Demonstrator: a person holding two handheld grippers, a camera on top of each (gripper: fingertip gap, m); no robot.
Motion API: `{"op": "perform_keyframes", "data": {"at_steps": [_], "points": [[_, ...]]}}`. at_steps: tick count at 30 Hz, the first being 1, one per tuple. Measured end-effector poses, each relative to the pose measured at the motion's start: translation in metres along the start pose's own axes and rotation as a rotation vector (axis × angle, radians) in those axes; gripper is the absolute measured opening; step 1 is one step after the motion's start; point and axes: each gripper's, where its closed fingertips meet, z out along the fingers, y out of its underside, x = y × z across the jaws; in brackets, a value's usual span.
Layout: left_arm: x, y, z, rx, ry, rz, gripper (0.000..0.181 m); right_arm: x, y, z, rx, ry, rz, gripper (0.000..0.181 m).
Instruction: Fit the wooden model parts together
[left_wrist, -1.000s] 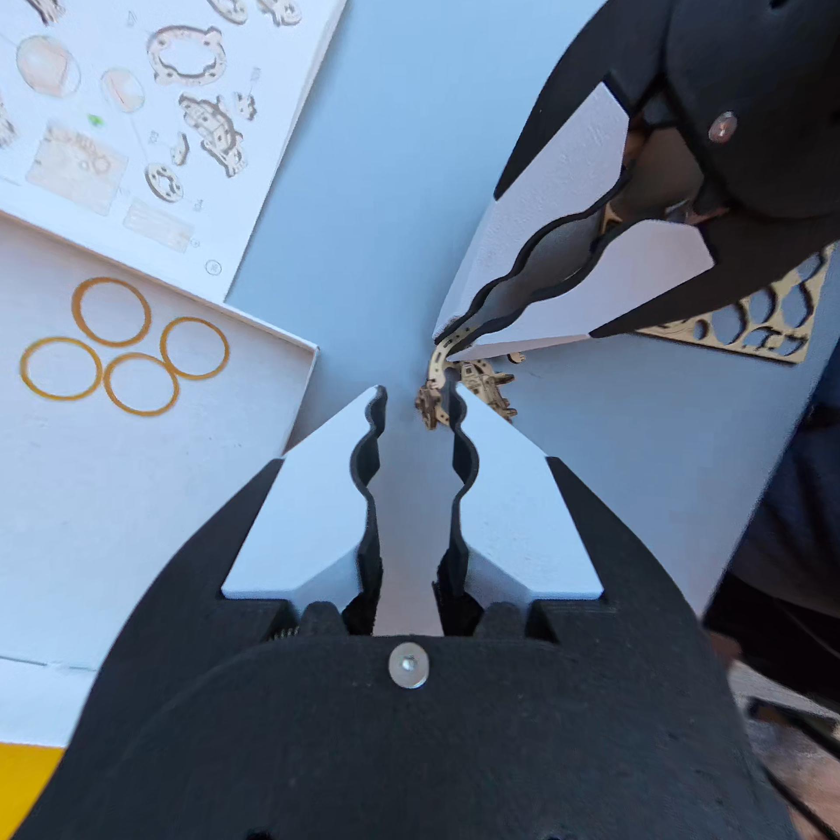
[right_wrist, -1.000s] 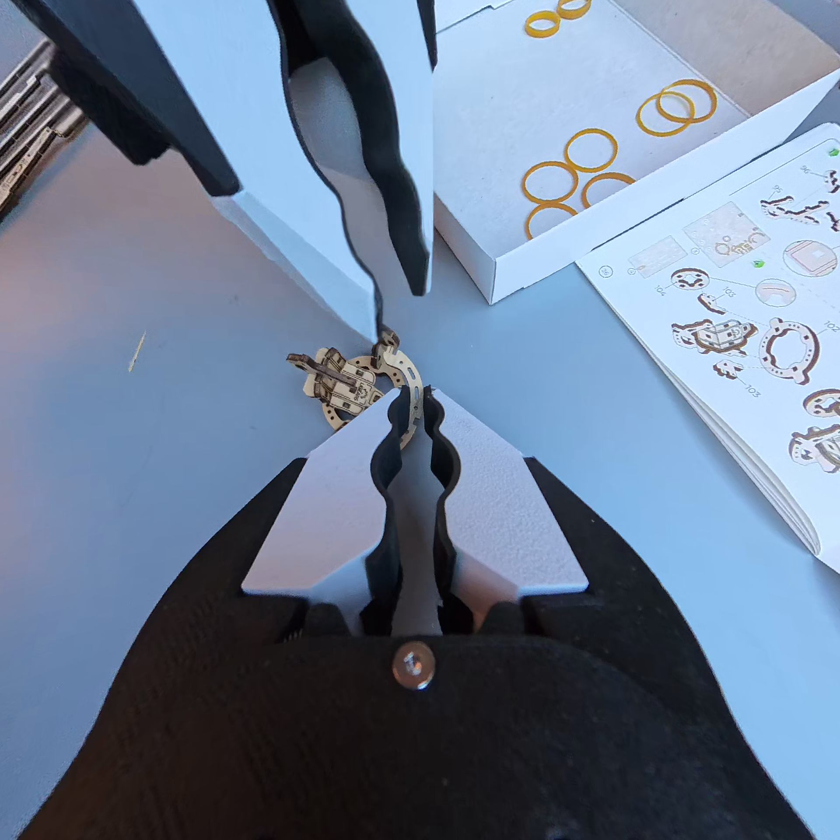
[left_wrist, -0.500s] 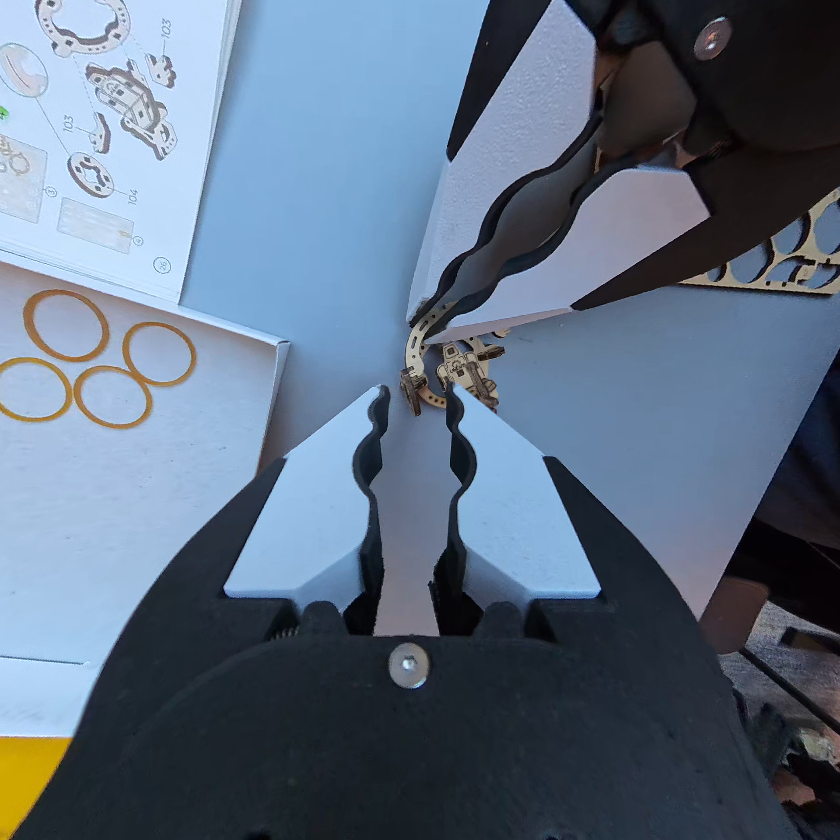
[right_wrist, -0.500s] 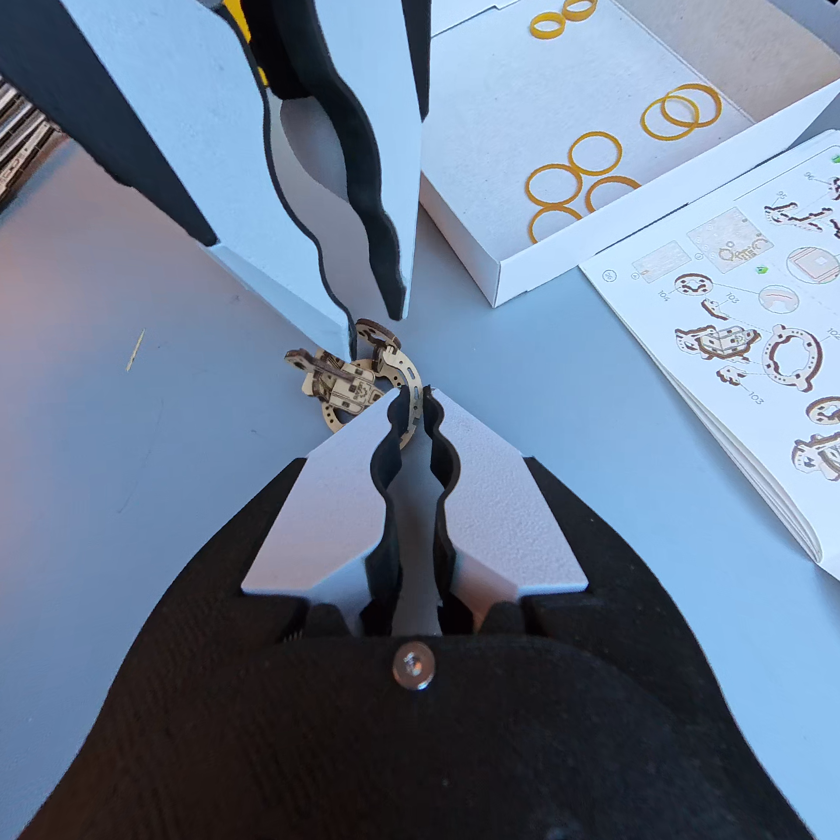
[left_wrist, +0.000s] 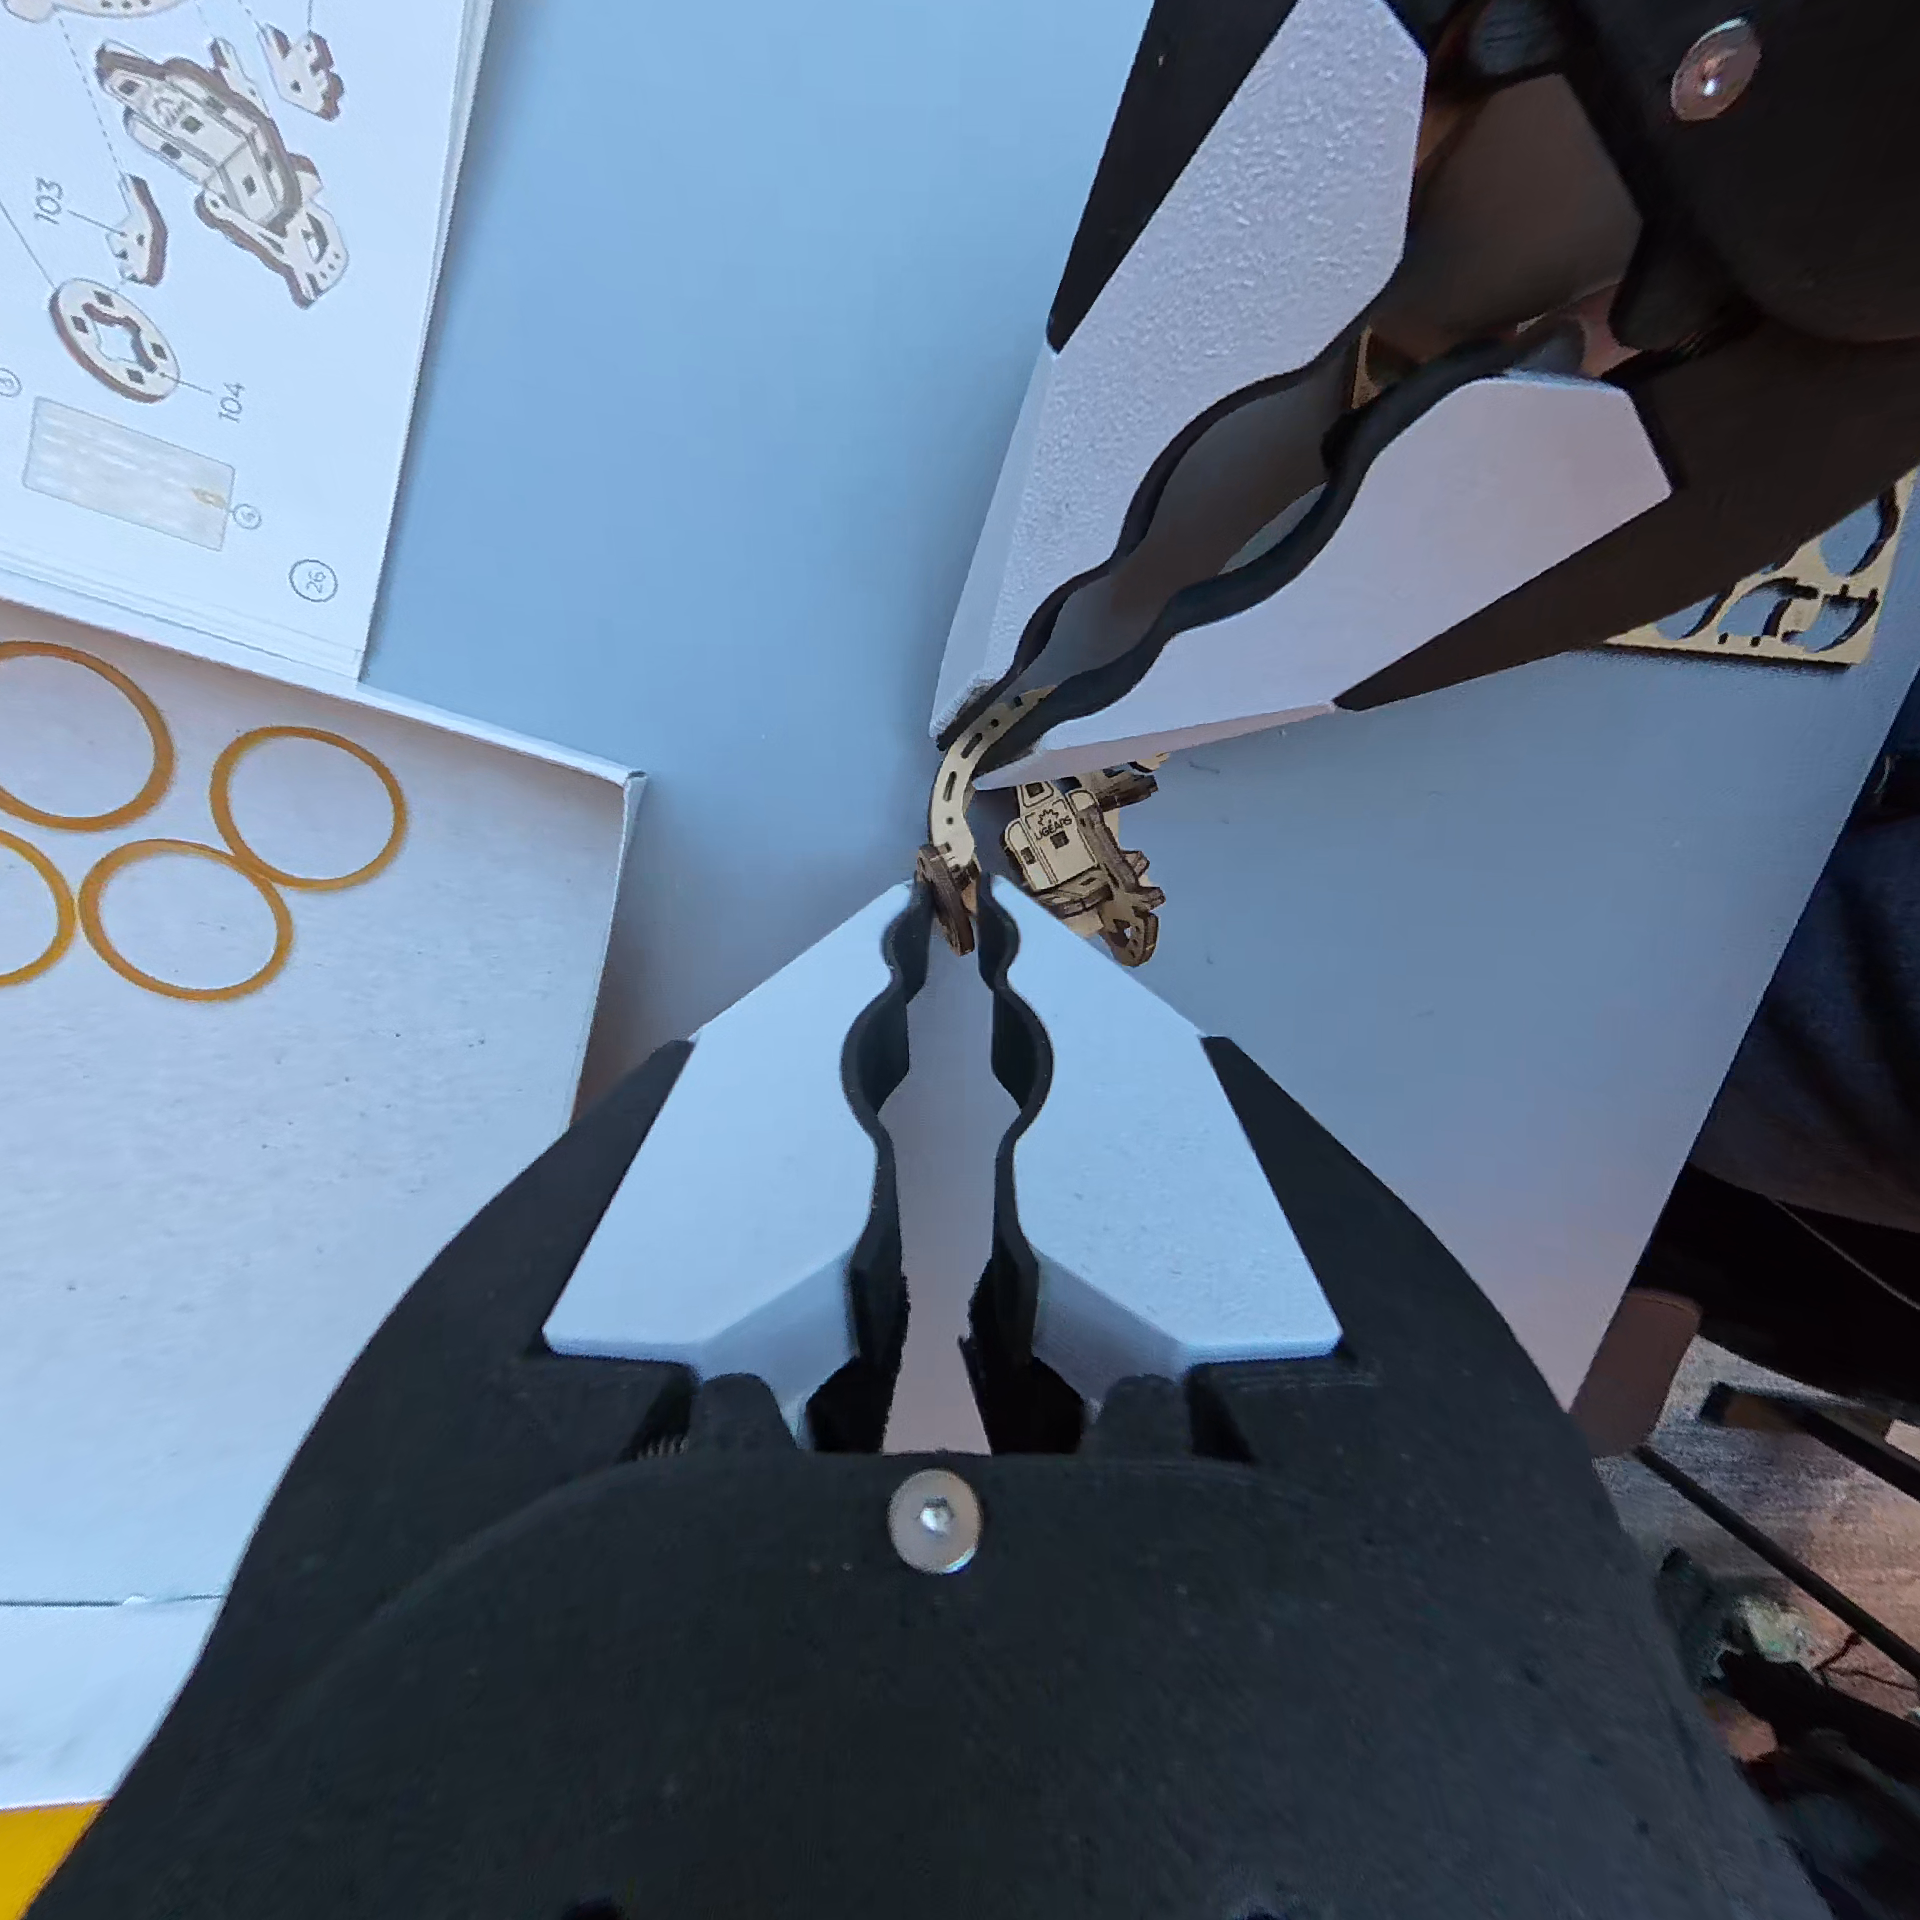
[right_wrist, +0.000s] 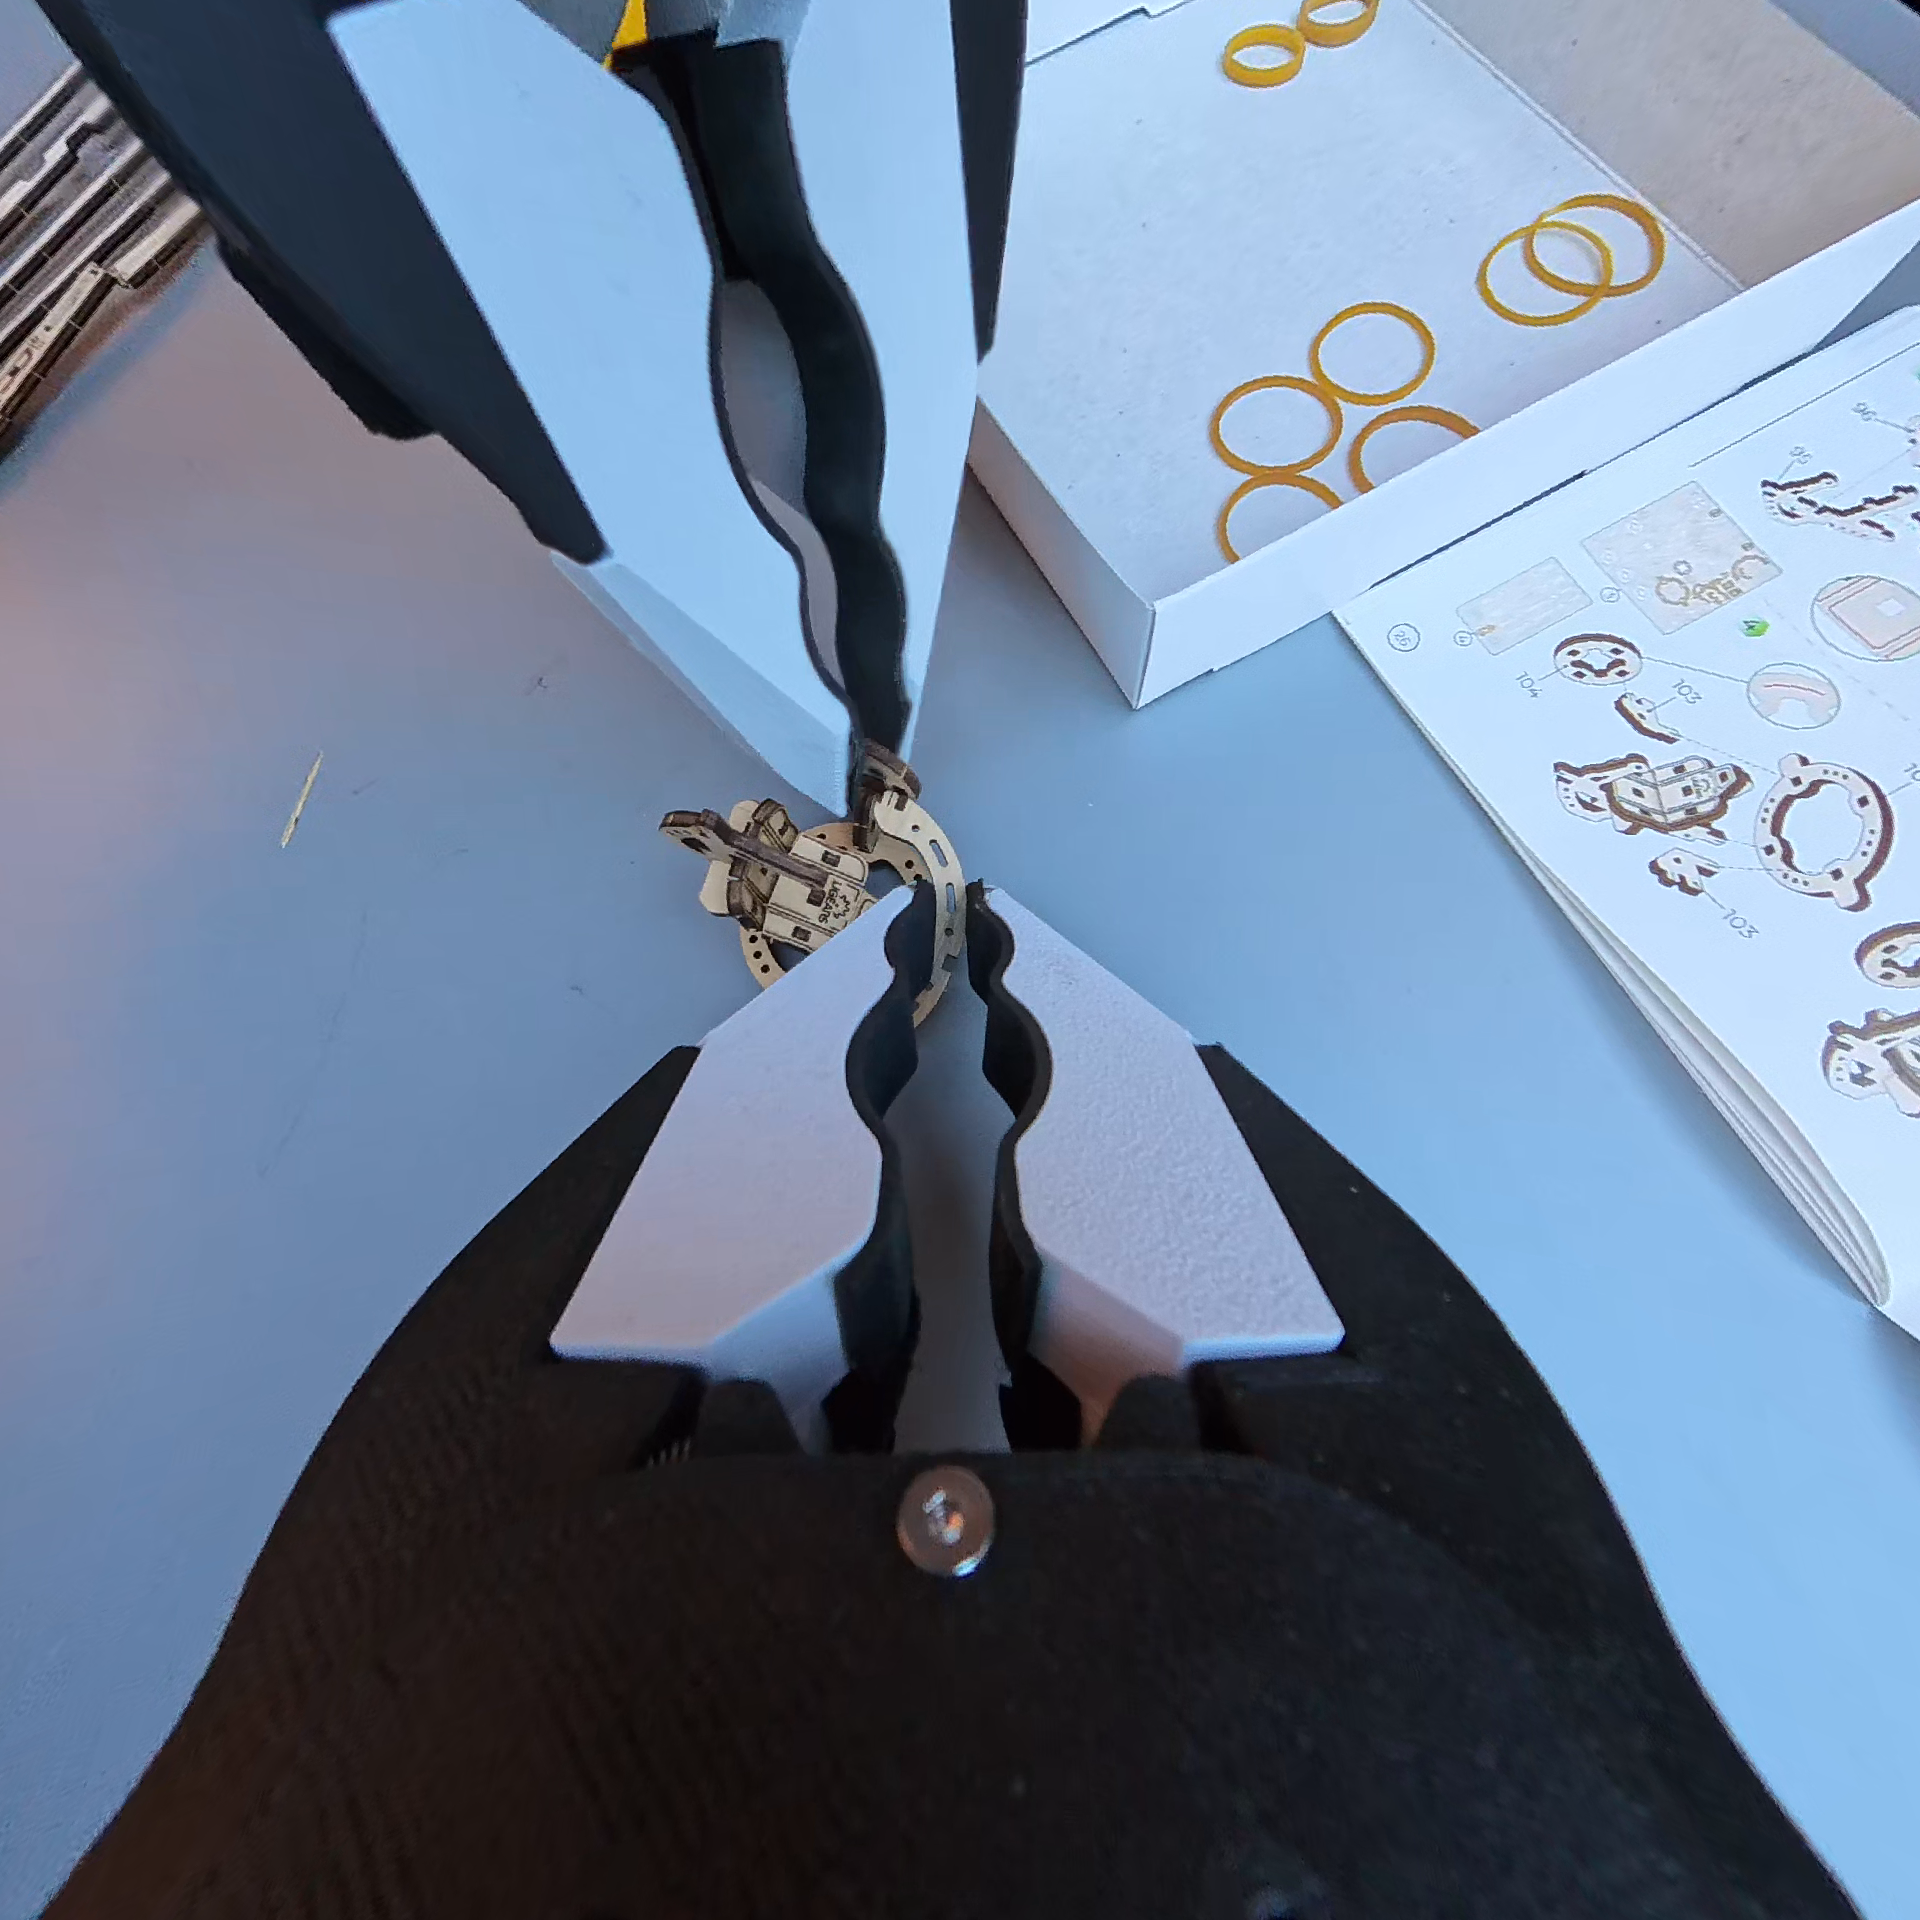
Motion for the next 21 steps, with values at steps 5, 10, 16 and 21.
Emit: {"op": "perform_keyframes", "data": {"at_steps": [5,10,16,21], "points": [[-0.0006,0.0002,0.0010,-0.007,-0.027,0.041,0.005,0.0007,-0.0005,-0.0003,0.003,0.001,0.002,0.004],[-0.0010,0.0006,0.0010,-0.016,-0.045,0.063,0.004,0.0009,-0.0012,-0.0008,0.006,0.004,0.000,0.004],[-0.0022,0.0019,0.0010,-0.041,-0.067,0.108,0.004,0.0017,-0.0009,-0.0012,0.002,0.007,-0.003,0.004],[-0.0021,0.0003,0.0012,-0.054,-0.066,0.115,0.005,0.0029,-0.0014,-0.0018,-0.003,0.023,-0.029,0.004]]}}
